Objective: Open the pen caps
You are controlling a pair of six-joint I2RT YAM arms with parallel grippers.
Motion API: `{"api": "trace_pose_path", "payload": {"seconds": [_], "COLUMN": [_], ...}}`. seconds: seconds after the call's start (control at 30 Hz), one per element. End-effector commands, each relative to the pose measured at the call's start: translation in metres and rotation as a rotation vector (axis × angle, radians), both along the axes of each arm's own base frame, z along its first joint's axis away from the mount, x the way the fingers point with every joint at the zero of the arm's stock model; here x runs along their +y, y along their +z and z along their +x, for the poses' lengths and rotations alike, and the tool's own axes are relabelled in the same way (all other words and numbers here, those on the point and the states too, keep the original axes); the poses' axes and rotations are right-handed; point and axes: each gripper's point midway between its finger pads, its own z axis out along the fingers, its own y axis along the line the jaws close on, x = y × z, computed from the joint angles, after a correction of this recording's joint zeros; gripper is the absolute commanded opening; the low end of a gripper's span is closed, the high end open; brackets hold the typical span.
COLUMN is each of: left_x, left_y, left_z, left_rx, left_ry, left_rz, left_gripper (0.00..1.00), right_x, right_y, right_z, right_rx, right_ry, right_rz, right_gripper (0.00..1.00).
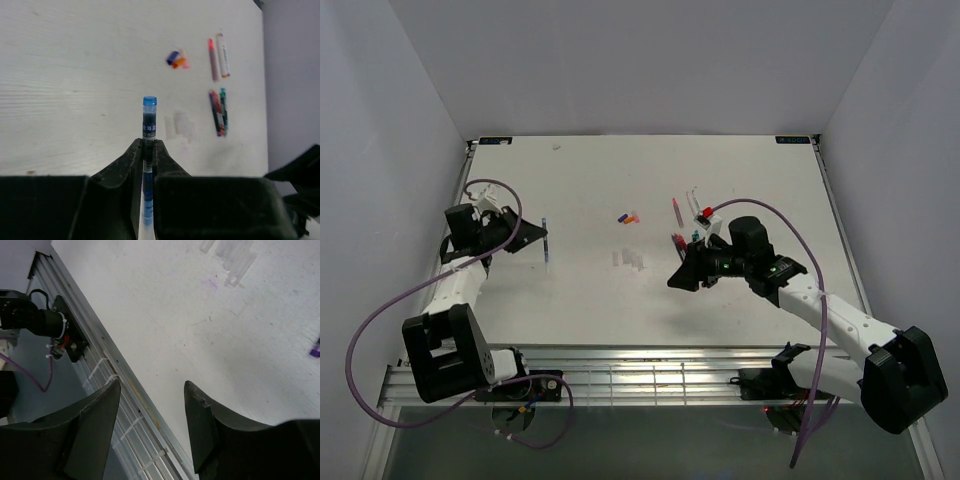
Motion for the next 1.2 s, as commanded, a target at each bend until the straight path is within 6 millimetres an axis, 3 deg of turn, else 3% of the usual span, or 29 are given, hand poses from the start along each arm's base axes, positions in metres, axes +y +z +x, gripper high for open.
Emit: {"api": "trace_pose_path", "payload": {"seconds": [0.0, 0.07, 0.13, 0.17, 0.27, 0.47, 0.7, 0.93, 1.17], "left_x": [-0.064, -0.096, -0.114, -0.135, -0.149, -0.161, -0.176, -0.184, -0.191], "left_y": [0.024, 0.028, 0.031, 0.043, 0.047, 0.072, 0.07, 0.072, 0.073], "left_z": [-0.026, -0.041, -0.051, -0.061, -0.076, -0.092, -0.105, -0.117, -0.124], "left_rx": [-0.036, -0.04, -0.044, -0.08, -0.098, -0.135, -0.104, -0.099, -0.095], "left_ry": [-0.216, -0.292, -0.328, -0.383, -0.402, -0.403, -0.426, -0.448, -0.465], "left_rz": [-0.164, -0.19, -0.206, -0.226, -0.246, -0.335, -0.366, -0.384, -0.392], "left_gripper": [0.0, 0.0, 0.0, 0.0, 0.0, 0.0, 0.0, 0.0, 0.0], "right_x": [0.025, 0.039, 0.052, 0.057, 0.075, 0.11, 0.142, 0.154, 0.162], "right_y": [0.037, 0.052, 0.059, 0.063, 0.074, 0.076, 0.073, 0.066, 0.068], "right_z": [-0.001, 0.001, 0.002, 0.002, 0.003, -0.006, -0.015, -0.008, -0.008], "right_rx": [-0.002, -0.004, -0.013, -0.003, -0.011, -0.022, -0.025, -0.016, 0.013], "right_ry": [0.061, 0.086, 0.11, 0.108, 0.117, 0.132, 0.147, 0.137, 0.156], "right_rz": [0.162, 0.233, 0.269, 0.286, 0.343, 0.371, 0.378, 0.368, 0.413], "right_gripper": [0.61, 0.62, 0.62, 0.62, 0.62, 0.62, 0.62, 0.59, 0.44]}}
